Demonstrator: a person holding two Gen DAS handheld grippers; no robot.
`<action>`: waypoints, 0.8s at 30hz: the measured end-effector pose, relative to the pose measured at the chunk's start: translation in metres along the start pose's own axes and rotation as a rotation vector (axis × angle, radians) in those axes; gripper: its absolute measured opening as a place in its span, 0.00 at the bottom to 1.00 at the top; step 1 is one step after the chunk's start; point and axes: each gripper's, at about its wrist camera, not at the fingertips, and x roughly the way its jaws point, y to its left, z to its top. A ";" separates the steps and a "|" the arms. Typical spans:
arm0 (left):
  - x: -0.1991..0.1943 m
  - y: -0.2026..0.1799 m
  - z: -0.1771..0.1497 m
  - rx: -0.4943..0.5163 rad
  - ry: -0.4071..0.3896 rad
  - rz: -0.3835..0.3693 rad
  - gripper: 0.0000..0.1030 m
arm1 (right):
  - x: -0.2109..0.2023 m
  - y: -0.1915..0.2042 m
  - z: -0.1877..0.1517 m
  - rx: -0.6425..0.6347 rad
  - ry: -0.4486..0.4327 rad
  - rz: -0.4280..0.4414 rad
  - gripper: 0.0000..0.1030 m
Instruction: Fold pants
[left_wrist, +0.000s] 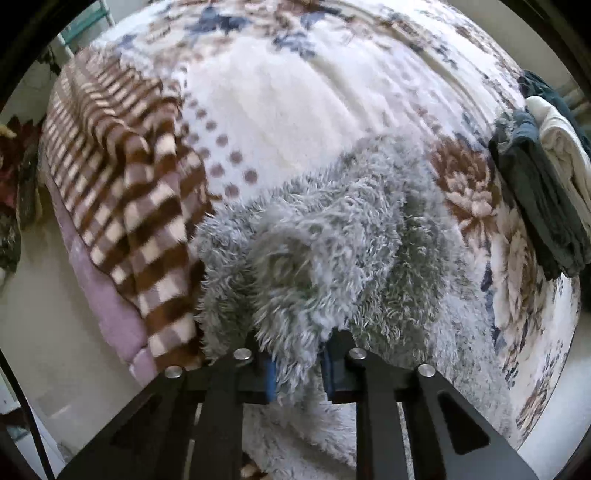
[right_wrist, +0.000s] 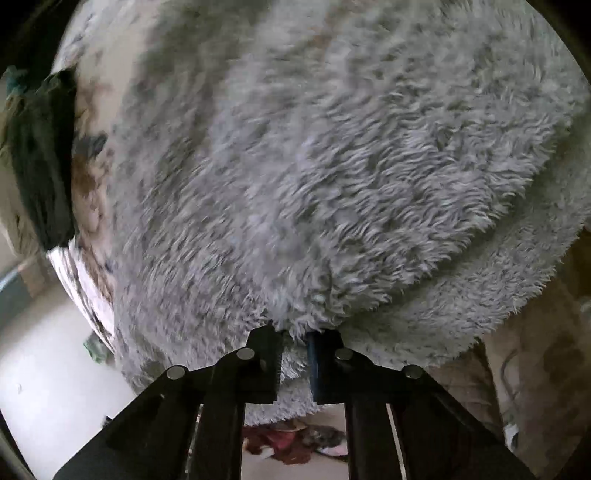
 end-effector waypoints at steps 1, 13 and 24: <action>-0.008 0.001 -0.001 0.012 -0.014 0.008 0.13 | -0.006 0.006 -0.008 -0.048 -0.016 -0.010 0.10; -0.038 0.030 -0.018 0.065 -0.038 0.089 0.08 | -0.026 0.007 -0.051 -0.215 0.023 -0.132 0.09; -0.028 -0.002 -0.041 0.203 0.056 0.212 0.77 | 0.011 0.013 -0.034 -0.273 0.185 -0.171 0.67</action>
